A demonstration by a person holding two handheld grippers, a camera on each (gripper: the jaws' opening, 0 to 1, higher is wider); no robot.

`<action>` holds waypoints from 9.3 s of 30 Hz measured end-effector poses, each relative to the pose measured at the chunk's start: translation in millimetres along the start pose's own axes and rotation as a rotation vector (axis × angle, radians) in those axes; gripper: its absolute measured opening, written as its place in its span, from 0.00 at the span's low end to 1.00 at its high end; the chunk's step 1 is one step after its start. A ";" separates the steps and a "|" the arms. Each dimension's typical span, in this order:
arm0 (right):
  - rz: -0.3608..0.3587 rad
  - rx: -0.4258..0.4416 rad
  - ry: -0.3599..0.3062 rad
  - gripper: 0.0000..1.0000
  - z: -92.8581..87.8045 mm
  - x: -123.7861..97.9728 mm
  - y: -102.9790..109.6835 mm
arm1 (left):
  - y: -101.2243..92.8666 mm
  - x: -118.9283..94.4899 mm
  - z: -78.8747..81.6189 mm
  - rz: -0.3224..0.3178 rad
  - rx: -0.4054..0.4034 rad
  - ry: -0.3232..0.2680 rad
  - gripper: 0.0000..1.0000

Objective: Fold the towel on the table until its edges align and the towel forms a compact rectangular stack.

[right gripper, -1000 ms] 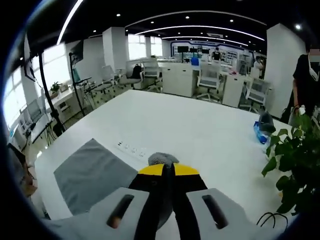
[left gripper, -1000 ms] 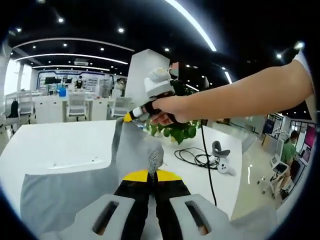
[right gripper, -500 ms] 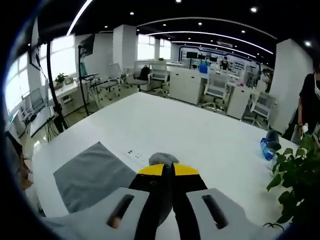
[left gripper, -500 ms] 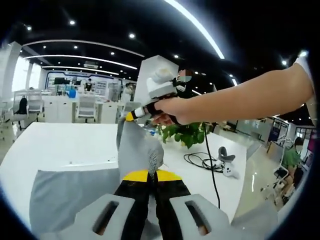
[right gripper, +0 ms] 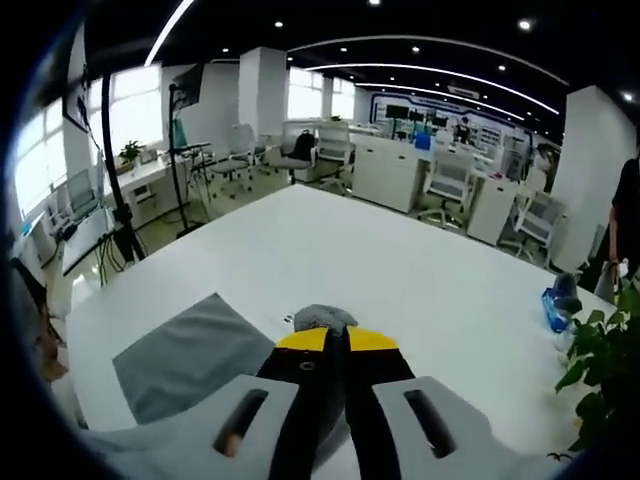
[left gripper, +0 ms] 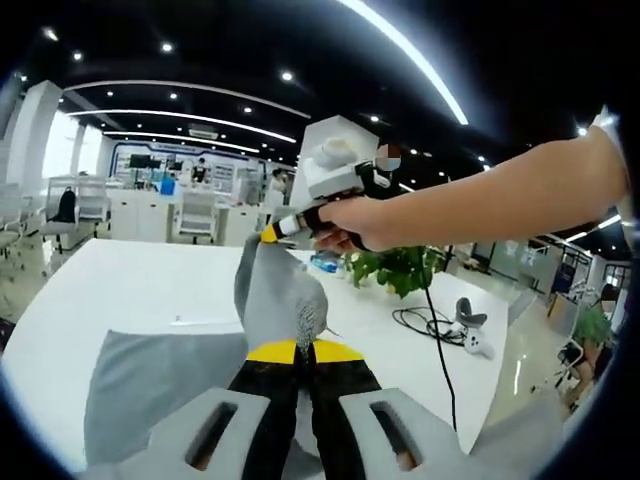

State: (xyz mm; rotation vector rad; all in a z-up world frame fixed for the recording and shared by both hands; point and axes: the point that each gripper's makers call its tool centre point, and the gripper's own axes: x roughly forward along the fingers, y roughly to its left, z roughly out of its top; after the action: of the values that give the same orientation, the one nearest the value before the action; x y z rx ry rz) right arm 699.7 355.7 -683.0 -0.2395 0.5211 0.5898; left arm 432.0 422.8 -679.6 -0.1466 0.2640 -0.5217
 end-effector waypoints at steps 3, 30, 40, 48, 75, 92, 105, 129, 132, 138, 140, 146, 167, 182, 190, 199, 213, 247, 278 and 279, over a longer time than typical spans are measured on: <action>0.008 0.001 0.000 0.02 2.0 6.2 9.1 | 10.2 -4.9 -2.3 0.015 -0.005 0.002 0.02; 0.104 -0.054 0.021 0.02 8.4 74.5 94.9 | 71.6 -42.7 -41.0 0.126 -0.053 0.038 0.03; 0.118 -0.063 0.040 0.02 -2.1 93.4 118.0 | 95.6 -48.0 -63.0 0.172 -0.047 0.071 0.03; 0.137 -0.084 0.052 0.02 -7.7 115.7 138.8 | 114.7 -51.4 -84.5 0.196 -0.043 0.106 0.03; 0.199 -0.086 0.088 0.03 -44.3 179.5 192.6 | 164.5 -57.5 -147.7 0.254 -0.038 0.232 0.03; 0.223 -0.107 0.137 0.03 -60.1 214.0 217.9 | 193.0 -64.6 -181.2 0.285 -0.062 0.295 0.03; 0.260 -0.100 0.104 0.11 -63.1 215.2 227.9 | 197.7 -69.1 -199.7 0.298 -0.090 0.333 0.04; 0.281 -0.100 0.026 0.16 -45.2 190.7 219.8 | 233.1 -101.8 -186.8 0.485 0.110 0.341 0.23; 0.275 -0.104 0.026 0.16 -43.5 186.0 214.8 | 225.1 -95.9 -178.9 0.458 0.129 0.330 0.22; 0.268 -0.103 0.027 0.16 -43.7 182.6 204.5 | 202.2 -75.2 -180.8 0.355 0.170 0.346 0.21; 0.265 -0.100 0.028 0.16 -44.1 180.8 199.8 | 206.7 -79.5 -195.5 0.361 0.131 0.393 0.21; 0.249 -0.093 0.022 0.17 -42.6 172.3 180.9 | 212.9 -86.6 -211.2 0.393 0.018 0.401 0.21; 0.211 -0.105 0.113 0.31 -69.3 150.9 121.4 | 143.7 -37.2 -160.6 0.243 0.141 0.282 0.28; 0.167 -0.035 0.151 0.35 -93.9 127.0 66.1 | 80.9 -6.1 -138.5 0.130 0.181 0.261 0.51; 0.145 -0.026 0.161 0.35 -108.7 113.0 47.1 | 56.2 4.3 -132.6 0.099 0.180 0.260 0.59; 0.125 -0.009 0.182 0.33 -126.2 103.3 26.1 | 27.5 18.6 -137.5 0.033 0.203 0.279 0.61; 0.111 0.031 0.224 0.30 -157.4 95.0 8.9 | -4.6 33.6 -147.8 -0.032 0.231 0.308 0.61; 0.129 0.131 0.242 0.21 -200.6 115.3 -7.3 | -58.9 63.2 -238.0 -0.166 0.348 0.575 0.23; 0.148 0.078 0.353 0.00 -242.5 44.6 -24.4 | -123.7 66.6 -245.9 -0.238 0.231 0.574 0.02; 0.146 0.078 0.352 0.00 -242.9 42.7 -26.5 | -126.0 67.4 -245.3 -0.241 0.227 0.572 0.02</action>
State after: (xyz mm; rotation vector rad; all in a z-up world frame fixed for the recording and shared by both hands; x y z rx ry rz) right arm 648.9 267.1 -909.1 -0.2333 0.9057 0.6715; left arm 358.7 263.0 -902.4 0.2007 0.7475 -0.8251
